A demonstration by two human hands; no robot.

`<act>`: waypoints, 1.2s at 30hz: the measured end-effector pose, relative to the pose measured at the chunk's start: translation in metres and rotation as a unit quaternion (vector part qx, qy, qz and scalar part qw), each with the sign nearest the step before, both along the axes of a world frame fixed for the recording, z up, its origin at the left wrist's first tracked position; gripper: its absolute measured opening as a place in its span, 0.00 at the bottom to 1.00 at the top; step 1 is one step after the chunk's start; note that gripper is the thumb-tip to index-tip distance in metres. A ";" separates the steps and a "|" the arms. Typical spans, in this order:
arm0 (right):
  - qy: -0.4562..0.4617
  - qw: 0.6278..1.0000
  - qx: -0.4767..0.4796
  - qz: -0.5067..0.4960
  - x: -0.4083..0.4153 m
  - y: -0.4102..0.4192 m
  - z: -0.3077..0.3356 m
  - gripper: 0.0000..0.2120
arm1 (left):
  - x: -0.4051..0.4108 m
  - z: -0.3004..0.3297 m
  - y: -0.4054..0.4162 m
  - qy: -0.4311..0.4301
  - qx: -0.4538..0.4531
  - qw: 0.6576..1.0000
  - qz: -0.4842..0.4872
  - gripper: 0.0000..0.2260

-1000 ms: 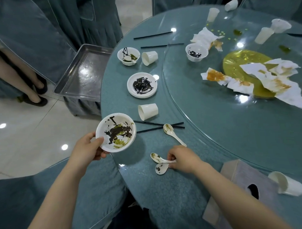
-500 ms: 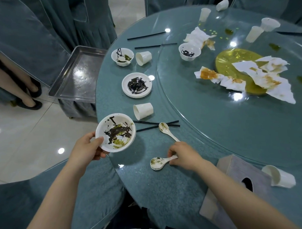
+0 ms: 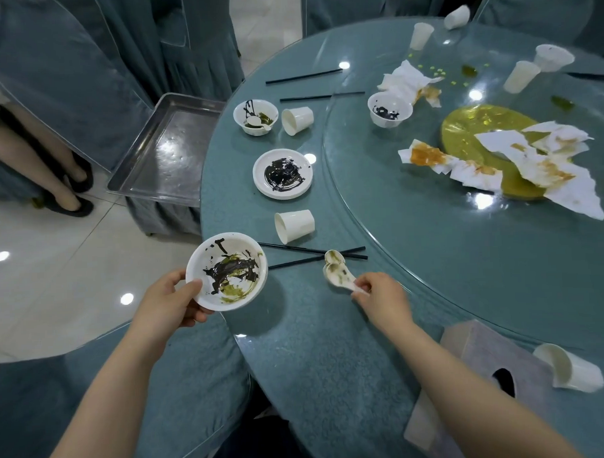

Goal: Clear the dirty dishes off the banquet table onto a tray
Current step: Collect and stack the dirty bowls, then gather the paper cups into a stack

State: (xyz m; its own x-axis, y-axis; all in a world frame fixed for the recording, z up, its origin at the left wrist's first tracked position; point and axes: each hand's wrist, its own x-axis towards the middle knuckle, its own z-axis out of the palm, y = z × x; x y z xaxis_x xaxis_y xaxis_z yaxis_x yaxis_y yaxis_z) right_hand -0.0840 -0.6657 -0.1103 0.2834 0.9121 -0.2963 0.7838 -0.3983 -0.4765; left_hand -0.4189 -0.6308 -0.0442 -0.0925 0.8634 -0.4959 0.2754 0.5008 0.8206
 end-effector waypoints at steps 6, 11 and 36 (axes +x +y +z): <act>0.022 0.998 -0.008 -0.054 -0.004 0.023 -0.008 0.06 | -0.004 0.003 -0.001 0.004 -0.002 1.000 0.013 0.08; -0.043 0.999 0.025 -0.015 -0.016 0.037 -0.005 0.14 | -0.003 0.005 0.000 0.001 -0.007 1.000 0.022 0.08; 0.010 0.993 0.111 0.042 -0.059 0.083 0.041 0.24 | 0.011 0.042 0.022 -0.036 0.036 0.997 -0.060 0.06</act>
State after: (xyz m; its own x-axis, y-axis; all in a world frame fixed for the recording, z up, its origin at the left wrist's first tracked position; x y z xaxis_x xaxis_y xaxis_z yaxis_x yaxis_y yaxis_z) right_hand -0.1427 -0.5825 -0.0693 0.1988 0.9760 -0.0894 0.7990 -0.2142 -0.5619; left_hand -0.4078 -0.6088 -0.0021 0.0478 0.8998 -0.4338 0.2681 0.4068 0.8733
